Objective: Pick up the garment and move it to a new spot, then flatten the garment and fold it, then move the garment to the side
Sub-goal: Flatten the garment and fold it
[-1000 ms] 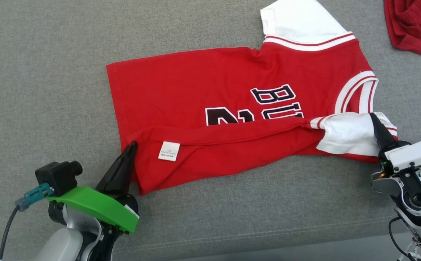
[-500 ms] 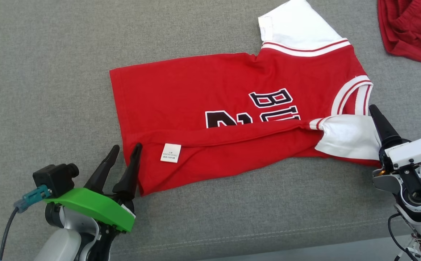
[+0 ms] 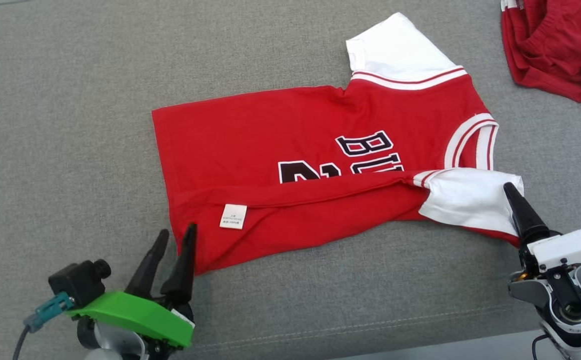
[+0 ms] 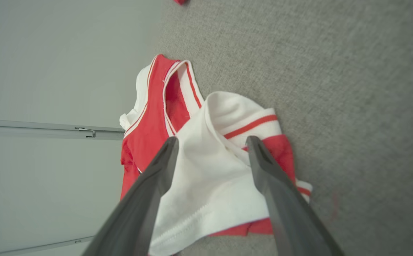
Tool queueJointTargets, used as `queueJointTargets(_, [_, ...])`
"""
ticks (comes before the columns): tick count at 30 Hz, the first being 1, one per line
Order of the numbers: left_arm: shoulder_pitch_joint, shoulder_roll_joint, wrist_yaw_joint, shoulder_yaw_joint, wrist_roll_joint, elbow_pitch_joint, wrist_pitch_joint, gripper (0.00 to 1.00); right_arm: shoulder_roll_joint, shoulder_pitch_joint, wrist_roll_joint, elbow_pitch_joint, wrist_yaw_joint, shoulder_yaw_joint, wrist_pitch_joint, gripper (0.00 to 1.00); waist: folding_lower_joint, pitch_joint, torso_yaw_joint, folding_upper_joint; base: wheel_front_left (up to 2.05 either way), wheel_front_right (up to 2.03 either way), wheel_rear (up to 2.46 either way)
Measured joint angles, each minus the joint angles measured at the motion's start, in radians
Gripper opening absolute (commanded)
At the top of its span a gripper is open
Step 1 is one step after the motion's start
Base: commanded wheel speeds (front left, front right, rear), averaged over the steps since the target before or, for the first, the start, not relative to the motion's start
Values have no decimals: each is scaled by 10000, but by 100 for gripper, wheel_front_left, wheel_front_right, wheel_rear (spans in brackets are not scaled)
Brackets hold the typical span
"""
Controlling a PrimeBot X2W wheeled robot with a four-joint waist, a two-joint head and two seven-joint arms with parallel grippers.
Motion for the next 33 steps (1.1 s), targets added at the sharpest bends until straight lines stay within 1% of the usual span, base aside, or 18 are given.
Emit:
queueJointTargets(3, [250,-157,2,-228,-205,-127,13,100,153,280,-2,-138,0,-86,-13,100,0,-37,-30,0,0,0,0])
queueJointTargets(8, [594,-155,88,-272,-230,-224,35,100,357,508,-211,-232,0,-56,-13,100,0,-99,-105,0,0,0,0])
queueJointTargets(10, [705,-167,88,-397,-247,-322,48,100,431,691,-282,-280,0,-251,-13,100,0,-155,-139,0,0,0,0])
queueJointTargets(13, [842,-353,86,-683,-395,-543,157,100,485,1068,-370,-546,-8,-527,-13,100,0,-198,-182,0,0,0,0])
queueJointTargets(16, [854,-378,84,-857,-395,-558,274,100,616,1269,-376,-679,-8,-738,-13,100,0,-202,-208,0,0,0,0])
queueJointTargets(20, [861,-474,84,-832,-552,-512,311,100,788,1570,-324,-817,-8,-669,-15,100,0,-158,-269,0,0,0,0])
queueJointTargets(25, [815,-470,84,-823,-581,-355,322,100,913,1975,-320,-708,-10,-635,-15,100,0,-40,-318,0,0,0,0])
queueJointTargets(33, [693,-435,84,-731,-575,-359,326,100,1093,1969,-391,-752,-8,-857,-15,100,0,216,-408,0,0,0,0])
